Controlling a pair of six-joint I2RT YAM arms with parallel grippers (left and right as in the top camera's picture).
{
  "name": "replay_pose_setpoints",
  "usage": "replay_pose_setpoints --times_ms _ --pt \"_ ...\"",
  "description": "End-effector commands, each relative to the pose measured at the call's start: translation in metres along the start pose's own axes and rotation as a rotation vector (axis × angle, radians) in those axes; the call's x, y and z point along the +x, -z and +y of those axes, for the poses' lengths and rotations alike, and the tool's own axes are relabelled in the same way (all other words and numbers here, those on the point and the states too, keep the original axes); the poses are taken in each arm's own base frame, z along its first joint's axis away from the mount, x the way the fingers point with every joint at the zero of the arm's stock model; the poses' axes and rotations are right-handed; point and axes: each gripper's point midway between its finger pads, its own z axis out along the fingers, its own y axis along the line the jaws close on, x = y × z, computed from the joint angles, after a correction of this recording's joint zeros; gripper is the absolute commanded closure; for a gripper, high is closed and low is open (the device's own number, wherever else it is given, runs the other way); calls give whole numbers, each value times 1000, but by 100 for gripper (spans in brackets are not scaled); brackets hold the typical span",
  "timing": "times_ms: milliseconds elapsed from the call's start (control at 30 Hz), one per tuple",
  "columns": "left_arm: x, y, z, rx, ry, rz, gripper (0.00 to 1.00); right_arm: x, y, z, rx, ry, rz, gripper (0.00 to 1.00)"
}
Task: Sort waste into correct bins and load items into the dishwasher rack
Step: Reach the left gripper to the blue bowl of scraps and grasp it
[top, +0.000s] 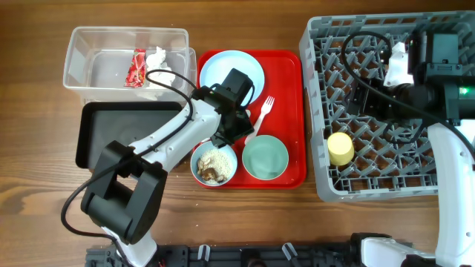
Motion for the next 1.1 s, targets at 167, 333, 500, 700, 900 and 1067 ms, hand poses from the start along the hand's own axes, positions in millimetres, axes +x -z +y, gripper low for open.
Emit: replay_pose_setpoints --times_ms 167,333,500,700,900,1067 --pt "-37 51 -8 30 3 -100 21 -3 0 4 -16 19 -2 16" --pt "-3 44 18 -95 38 -2 21 -3 0 4 -16 22 -2 16" --pt "20 22 16 -117 50 -13 26 -2 0 4 -14 45 0 16" --pt "20 5 20 -127 42 -36 35 1 0 4 -13 65 13 16" --pt "12 2 27 -141 83 -54 62 5 -4 2 -10 64 28 16" --pt "15 -2 27 -138 74 -53 78 9 -8 0 -7 60 46 16"
